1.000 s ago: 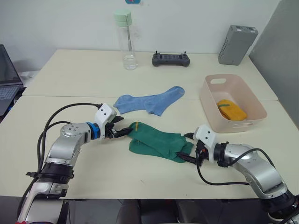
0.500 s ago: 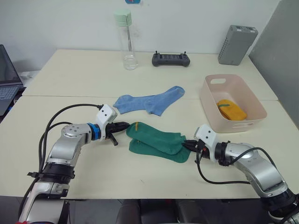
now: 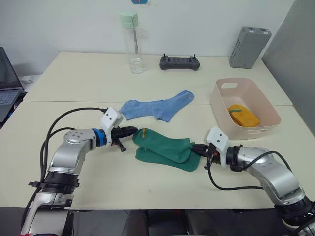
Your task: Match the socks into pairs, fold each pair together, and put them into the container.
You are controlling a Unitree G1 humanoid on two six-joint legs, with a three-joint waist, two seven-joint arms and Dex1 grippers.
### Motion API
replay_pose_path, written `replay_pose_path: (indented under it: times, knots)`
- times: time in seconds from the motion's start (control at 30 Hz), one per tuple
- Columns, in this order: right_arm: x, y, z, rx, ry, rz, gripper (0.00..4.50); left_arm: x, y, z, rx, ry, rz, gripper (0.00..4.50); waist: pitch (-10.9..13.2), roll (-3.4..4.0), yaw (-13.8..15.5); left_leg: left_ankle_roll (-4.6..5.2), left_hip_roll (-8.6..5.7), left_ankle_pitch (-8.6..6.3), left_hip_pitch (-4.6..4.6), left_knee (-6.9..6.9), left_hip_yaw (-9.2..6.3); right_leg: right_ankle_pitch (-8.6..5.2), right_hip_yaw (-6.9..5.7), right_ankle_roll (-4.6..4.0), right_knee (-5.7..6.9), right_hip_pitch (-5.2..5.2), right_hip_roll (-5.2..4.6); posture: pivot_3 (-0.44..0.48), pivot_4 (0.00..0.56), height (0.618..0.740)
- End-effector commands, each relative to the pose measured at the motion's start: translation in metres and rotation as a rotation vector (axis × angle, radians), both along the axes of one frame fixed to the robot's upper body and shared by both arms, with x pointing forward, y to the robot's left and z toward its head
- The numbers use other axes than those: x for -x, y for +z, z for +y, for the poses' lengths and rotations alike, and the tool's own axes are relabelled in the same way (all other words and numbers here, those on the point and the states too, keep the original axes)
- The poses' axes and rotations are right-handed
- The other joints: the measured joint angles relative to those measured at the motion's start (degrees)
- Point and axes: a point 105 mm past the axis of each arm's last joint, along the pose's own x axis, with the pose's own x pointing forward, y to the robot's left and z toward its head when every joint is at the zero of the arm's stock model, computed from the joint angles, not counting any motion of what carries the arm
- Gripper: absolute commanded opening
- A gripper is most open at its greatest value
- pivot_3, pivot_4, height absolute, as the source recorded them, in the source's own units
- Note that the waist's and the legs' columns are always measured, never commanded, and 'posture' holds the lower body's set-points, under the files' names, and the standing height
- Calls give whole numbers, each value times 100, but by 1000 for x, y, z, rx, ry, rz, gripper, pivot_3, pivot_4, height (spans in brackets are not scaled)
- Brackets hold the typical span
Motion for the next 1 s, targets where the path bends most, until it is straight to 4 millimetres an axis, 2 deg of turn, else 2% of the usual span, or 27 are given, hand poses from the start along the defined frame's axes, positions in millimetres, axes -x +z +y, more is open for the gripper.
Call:
replay_pose_path:
  times: [0.03,0.17,0.37,0.47,0.57,0.63,0.7,0.8,1.0]
  knots:
    - [-1,25,-5,-34,7,-49,18,11,31,-2,95,-14,-31,0,0,0,-4,0,0,0,0,0,0,0,1,0,0,0,0,0,150,740]
    - [2,25,-8,-53,21,2,18,20,36,-4,113,-15,-11,0,0,0,-3,0,0,0,0,-1,-2,0,-2,0,0,1,0,0,150,740]
    - [5,13,-6,-21,47,37,18,20,18,-6,64,14,-2,0,0,0,-6,0,0,0,1,1,-3,0,-1,1,0,1,0,0,150,740]
    - [5,8,-6,-10,39,42,0,23,10,-15,33,-27,5,508,0,0,6,0,-1,0,1,1,-3,0,-2,1,0,2,0,0,150,740]
    - [4,6,-9,8,30,34,744,15,1,-13,-27,15,-19,1456,0,0,6,0,-2,0,0,1,-1,0,1,0,-3,1,-1,0,150,740]
    - [4,5,-10,12,29,33,1433,11,-5,-13,-36,28,-12,2074,0,0,5,0,-1,0,0,1,-1,0,0,0,-2,0,0,0,150,740]
    - [4,5,-12,16,26,32,2096,5,-12,-17,-47,33,-2,2085,0,0,5,0,0,0,1,1,-2,0,-1,0,-1,1,0,0,150,740]
    - [5,6,-14,20,23,28,2096,-2,-18,-23,-45,31,5,2085,0,0,11,0,-3,0,0,2,-2,1,-1,2,-1,2,0,0,150,740]
    - [3,11,-10,1,18,11,2096,-8,-23,-19,-46,43,15,2085,0,0,-2,0,-1,0,0,0,-3,1,-2,1,-1,1,1,0,150,740]
